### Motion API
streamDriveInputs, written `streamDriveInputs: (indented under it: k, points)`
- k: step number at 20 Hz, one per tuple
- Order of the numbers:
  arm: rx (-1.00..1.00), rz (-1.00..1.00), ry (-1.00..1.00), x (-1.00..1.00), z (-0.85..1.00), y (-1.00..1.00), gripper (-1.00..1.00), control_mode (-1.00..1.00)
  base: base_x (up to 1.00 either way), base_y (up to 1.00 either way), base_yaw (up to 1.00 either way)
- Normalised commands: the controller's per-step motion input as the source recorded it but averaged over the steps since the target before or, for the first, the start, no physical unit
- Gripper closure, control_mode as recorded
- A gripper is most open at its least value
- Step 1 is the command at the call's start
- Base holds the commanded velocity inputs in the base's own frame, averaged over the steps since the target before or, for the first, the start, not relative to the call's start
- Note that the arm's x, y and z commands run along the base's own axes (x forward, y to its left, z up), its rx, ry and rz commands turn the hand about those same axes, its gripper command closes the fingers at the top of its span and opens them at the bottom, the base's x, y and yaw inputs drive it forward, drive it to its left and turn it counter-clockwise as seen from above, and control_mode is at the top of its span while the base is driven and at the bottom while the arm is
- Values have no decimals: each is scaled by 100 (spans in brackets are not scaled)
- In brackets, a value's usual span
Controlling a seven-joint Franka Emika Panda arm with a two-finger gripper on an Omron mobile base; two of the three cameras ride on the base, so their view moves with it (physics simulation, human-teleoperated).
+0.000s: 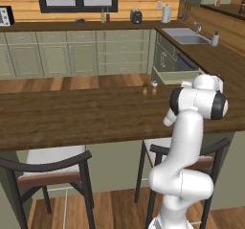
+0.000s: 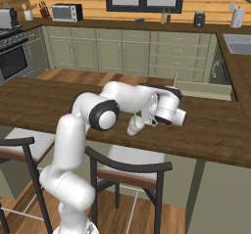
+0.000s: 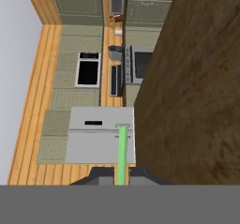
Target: Take a straw from the drawer in front and place it inside the glass cup on the dining counter.
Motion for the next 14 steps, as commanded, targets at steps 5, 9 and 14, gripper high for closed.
streamDriveInputs:
  k: [5, 9, 14]
  points:
    - [0, 0, 0, 0, -8, 19, 100, -100, 0, 0, 0]
    - [0, 0, 0, 1, -8, 19, 100, -100, 0, 0, 0]
    - [0, 0, 0, 10, -16, 9, 100, -100, 0, 0, 0]
